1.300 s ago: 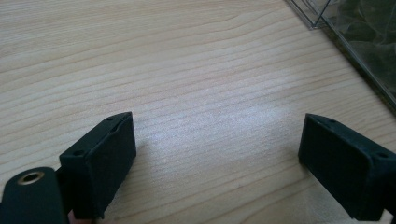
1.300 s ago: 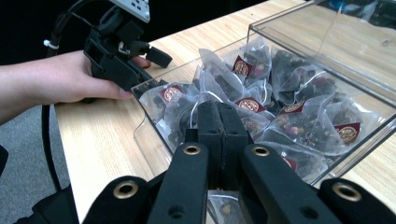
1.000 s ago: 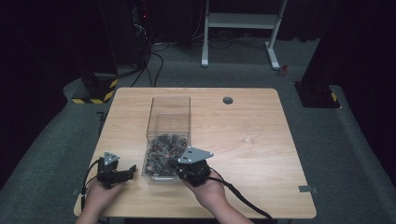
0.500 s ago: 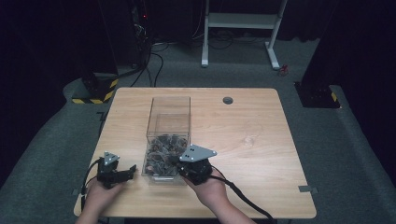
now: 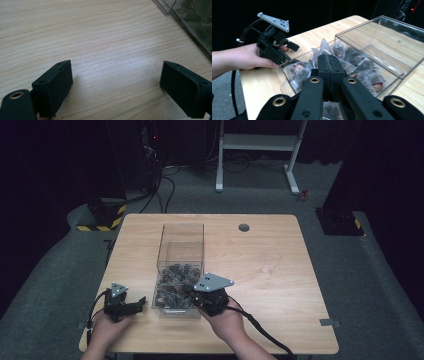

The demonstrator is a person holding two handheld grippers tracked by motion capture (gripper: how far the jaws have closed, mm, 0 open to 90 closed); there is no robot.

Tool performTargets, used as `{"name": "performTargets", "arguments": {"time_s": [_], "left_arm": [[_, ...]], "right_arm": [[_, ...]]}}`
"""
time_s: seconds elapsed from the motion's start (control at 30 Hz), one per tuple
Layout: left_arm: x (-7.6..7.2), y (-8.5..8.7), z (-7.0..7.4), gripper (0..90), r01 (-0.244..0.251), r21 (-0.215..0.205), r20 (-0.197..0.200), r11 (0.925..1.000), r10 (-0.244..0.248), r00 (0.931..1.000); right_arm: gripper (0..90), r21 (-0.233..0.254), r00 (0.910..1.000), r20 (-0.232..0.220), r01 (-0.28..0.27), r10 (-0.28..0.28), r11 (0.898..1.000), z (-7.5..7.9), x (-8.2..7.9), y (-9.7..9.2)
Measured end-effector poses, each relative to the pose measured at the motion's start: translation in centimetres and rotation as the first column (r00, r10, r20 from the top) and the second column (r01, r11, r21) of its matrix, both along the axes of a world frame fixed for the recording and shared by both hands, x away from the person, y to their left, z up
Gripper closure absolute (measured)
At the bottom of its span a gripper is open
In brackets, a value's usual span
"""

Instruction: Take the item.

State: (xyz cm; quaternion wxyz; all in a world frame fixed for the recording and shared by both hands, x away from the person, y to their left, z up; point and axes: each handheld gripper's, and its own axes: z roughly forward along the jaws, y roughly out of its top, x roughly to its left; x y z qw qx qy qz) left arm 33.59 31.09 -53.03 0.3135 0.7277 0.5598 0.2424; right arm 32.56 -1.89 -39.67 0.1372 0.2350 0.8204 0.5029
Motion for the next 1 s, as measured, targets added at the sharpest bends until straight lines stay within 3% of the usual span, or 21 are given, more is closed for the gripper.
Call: {"name": "performTargets", "arguments": {"time_s": [0.53,1.0], "left_arm": [[0.0,0.0,0.0,11.5,0.000,0.000,0.000,1.0000,0.000,1.0000],[0.0,0.0,0.0,11.5,0.000,0.000,0.000,1.0000,0.000,1.0000]], "right_arm": [[90.0,0.005,0.9960,0.024,0.086,-0.086,0.996,1.2,1.0,-3.3],[90.0,0.006,0.9872,0.036,0.155,-0.155,0.988,1.7,1.7,-5.9]]}}
